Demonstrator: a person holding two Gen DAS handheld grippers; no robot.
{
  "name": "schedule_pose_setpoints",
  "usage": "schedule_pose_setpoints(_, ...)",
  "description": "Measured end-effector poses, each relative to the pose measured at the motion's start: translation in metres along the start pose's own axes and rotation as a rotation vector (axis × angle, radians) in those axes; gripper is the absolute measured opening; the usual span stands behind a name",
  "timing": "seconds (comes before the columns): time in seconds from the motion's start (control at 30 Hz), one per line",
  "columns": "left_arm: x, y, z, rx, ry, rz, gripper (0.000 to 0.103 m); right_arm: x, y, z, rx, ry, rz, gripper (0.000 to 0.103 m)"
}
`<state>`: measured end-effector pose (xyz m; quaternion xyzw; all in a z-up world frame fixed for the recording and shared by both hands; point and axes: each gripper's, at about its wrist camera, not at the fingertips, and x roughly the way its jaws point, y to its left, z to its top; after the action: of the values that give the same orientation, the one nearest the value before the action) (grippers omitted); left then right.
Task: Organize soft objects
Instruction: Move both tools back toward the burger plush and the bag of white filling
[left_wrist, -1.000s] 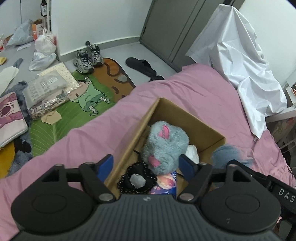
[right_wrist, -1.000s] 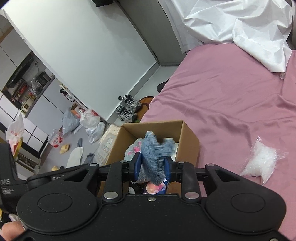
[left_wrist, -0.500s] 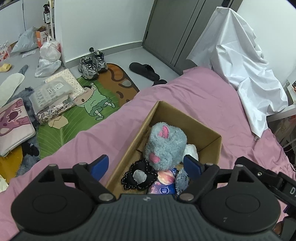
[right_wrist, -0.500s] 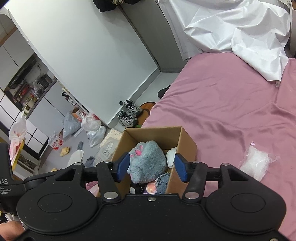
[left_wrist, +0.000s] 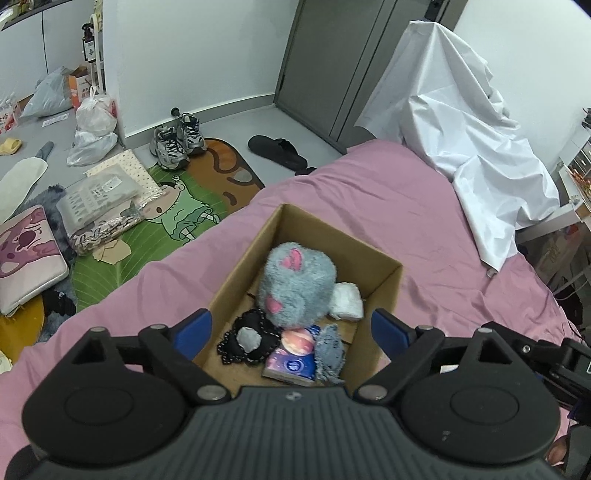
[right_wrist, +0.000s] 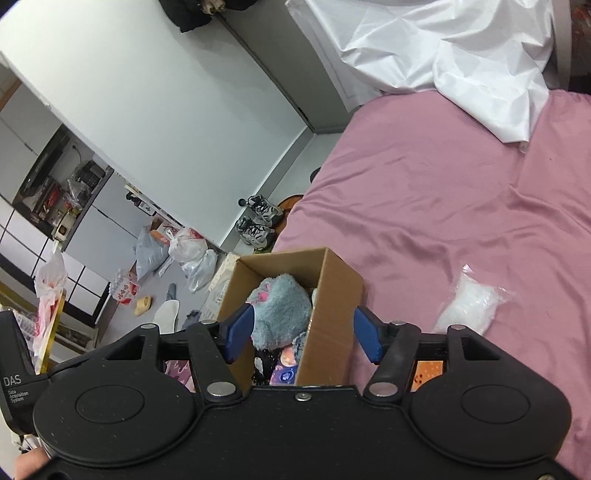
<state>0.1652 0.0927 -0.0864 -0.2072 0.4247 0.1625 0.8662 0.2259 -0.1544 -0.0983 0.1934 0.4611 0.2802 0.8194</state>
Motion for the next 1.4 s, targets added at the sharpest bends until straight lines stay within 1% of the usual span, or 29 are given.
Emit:
schedule_pose_setpoints(0.13, -0.004, -0.013, -0.002, 0.002, -0.004, -0.006, 0.092, -0.013, -0.017, 0.004, 0.044, -0.020, -0.002, 0.062)
schedule_pose_setpoints(0.37, -0.007, -0.038, -0.008, 0.010, 0.004, -0.032, 0.092, -0.026, -0.049, 0.004, 0.131, -0.024, -0.037, 0.062)
schedule_pose_setpoints(0.63, -0.002, -0.064, -0.024, 0.049, 0.021, -0.022, 0.092, -0.039, -0.071, 0.008, 0.205, -0.061, -0.057, 0.062)
schedule_pose_setpoints(0.7, 0.000, -0.069, -0.029, 0.051, 0.028, -0.022, 0.092, -0.041, -0.074, 0.008, 0.214, -0.068, -0.061, 0.069)
schedule_pose_setpoints(0.77, 0.003, -0.074, -0.033, 0.057, 0.037, -0.019, 0.092, -0.043, -0.077, 0.007, 0.215, -0.086, -0.089, 0.084)
schedule_pose_setpoints(0.8, 0.004, -0.077, -0.035, 0.061, 0.041, -0.015, 0.092, -0.045, -0.078, 0.007, 0.216, -0.094, -0.108, 0.086)
schedule_pose_setpoints(0.87, 0.006, -0.085, -0.039, 0.072, 0.047, -0.012, 0.092, -0.045, -0.081, 0.006, 0.226, -0.093, -0.121, 0.087)
schedule_pose_setpoints(1.13, 0.017, -0.108, -0.058, 0.086, 0.073, 0.012, 0.092, -0.042, -0.095, 0.000, 0.243, -0.044, -0.114, 0.088)
schedule_pose_setpoints(1.23, 0.023, -0.117, -0.067, 0.085, 0.083, 0.021, 0.092, -0.041, -0.101, -0.003, 0.225, -0.037, -0.115, 0.093)
schedule_pose_setpoints(1.4, 0.030, -0.129, -0.079, 0.061, 0.098, 0.039, 0.092, -0.036, -0.115, -0.005, 0.232, -0.012, -0.123, 0.094)
